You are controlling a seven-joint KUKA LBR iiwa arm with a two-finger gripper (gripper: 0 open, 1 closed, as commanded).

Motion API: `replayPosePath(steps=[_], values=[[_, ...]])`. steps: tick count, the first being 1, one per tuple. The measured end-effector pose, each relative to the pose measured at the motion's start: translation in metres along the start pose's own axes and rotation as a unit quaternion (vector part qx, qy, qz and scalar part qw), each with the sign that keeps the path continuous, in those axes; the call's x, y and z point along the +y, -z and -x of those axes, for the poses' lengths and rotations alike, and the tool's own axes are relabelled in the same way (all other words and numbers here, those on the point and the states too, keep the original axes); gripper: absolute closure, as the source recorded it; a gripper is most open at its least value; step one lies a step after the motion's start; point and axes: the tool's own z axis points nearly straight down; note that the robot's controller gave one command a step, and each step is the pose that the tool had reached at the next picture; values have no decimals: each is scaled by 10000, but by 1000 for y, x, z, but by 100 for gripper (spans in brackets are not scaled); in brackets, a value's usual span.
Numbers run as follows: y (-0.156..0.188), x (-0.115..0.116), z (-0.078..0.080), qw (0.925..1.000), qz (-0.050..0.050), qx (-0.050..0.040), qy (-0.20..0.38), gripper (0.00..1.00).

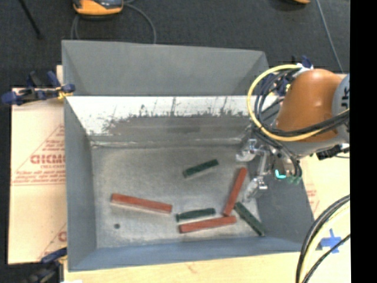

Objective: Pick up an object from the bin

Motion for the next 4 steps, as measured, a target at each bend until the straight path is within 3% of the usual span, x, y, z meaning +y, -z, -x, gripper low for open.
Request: replayPosePath(steps=[1, 2, 3, 4], values=[[3, 0, 2, 10000, -5, -34, 15, 0], [-30, 11, -15, 9994, -11, -65, 328, 0], [-40, 31, -43, 9895, 5, -3, 1449, 0], [-32, 34, -50, 9861, -2, -22, 1662, 0]])
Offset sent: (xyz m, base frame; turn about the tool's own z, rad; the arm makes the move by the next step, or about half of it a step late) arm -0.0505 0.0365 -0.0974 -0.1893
